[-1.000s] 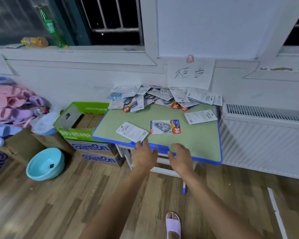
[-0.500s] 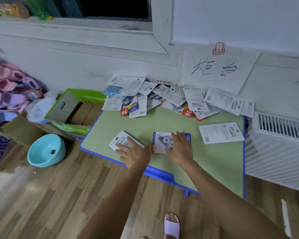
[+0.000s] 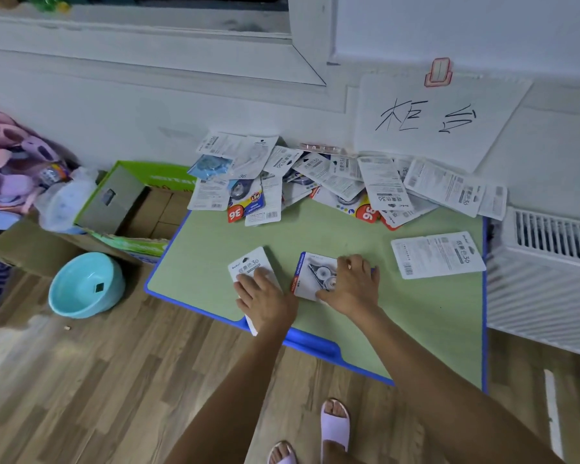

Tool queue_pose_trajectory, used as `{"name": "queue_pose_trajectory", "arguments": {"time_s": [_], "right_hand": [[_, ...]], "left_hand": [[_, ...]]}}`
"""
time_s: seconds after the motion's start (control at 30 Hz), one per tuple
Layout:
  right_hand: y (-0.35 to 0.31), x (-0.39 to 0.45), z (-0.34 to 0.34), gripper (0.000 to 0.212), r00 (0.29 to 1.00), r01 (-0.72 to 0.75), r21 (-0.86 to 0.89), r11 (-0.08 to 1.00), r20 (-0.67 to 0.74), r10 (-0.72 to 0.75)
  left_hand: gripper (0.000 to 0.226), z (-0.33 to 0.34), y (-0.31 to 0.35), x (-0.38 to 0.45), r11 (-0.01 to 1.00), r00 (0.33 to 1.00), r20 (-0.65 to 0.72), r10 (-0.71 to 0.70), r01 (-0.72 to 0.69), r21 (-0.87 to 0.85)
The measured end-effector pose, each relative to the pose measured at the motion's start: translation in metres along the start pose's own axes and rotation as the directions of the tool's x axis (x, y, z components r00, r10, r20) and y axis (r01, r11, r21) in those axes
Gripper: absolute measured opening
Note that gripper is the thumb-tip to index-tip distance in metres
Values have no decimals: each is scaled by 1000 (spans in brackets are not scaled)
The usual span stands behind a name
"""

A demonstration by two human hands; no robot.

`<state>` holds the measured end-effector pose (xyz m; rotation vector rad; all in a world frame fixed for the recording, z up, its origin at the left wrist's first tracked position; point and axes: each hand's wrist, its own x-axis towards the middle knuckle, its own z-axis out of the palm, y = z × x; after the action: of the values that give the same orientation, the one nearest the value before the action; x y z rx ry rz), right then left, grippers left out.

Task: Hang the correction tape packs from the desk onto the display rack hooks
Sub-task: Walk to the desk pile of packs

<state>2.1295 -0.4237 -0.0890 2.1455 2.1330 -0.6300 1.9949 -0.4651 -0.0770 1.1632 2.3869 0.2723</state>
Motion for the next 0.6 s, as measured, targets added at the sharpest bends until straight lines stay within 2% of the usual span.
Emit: {"name": "queue_pose_trajectory", "arguments": {"time_s": [0.13, 0.23, 0.3, 0.4, 0.5, 0.6], "right_hand": [[-4, -2, -6, 55, 999, 12, 53, 999, -36, -10], [-7, -7, -13, 42, 998, 45, 80, 996, -39, -42], [-7, -11, -17, 47, 997, 60, 126, 990, -60, -53], [-8, -21, -25, 56, 974, 134, 263, 955, -212, -78], [-10, -33, -33, 57, 957, 226, 452, 863, -267, -111], [-16, -47, -40, 60, 936, 305, 530, 791, -321, -146]], "left_hand": [[64, -7, -1, -4, 993, 994, -31, 107, -108, -42], [62, -14, -3, -7, 949, 987, -36, 154, -158, -272], [60, -20, -4, -8, 907, 994, -69, 88, -109, -408], [54, -27, -5, -7, 843, 1000, -19, 1, -10, -537], [23, -34, -4, -14, 684, 997, 63, 51, 11, -730], [26, -35, 1, -26, 553, 986, 103, 130, 15, -833]]}}
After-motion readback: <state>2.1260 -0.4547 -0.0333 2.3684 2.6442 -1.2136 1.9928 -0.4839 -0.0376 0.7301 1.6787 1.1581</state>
